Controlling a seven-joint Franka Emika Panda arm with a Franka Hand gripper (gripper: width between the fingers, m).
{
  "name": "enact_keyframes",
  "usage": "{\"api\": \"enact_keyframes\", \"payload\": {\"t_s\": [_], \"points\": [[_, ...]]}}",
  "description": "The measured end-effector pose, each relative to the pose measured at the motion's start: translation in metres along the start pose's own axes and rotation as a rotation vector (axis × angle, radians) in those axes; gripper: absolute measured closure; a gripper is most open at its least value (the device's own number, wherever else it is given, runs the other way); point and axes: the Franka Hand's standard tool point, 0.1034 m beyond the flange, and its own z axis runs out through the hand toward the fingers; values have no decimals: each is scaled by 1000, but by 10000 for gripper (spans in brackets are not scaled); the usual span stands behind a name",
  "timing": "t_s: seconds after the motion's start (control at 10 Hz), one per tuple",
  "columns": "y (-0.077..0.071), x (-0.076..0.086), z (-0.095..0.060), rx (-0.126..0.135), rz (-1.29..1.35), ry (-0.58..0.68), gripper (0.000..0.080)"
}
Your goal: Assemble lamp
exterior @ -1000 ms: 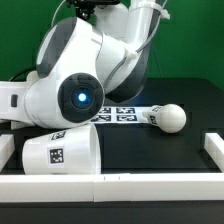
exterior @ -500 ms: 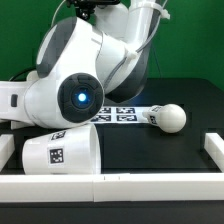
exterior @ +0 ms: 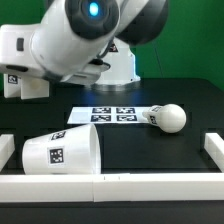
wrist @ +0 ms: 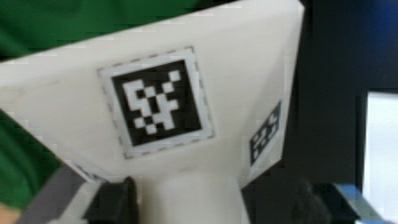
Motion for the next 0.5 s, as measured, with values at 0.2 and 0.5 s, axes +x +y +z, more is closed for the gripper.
{"api": "enact_keyframes", "payload": {"t_s": [0.2,0.5], "points": [[-2,2,-1,6,-15,146,368],[-45,3,-71,113,56,395,368]]}}
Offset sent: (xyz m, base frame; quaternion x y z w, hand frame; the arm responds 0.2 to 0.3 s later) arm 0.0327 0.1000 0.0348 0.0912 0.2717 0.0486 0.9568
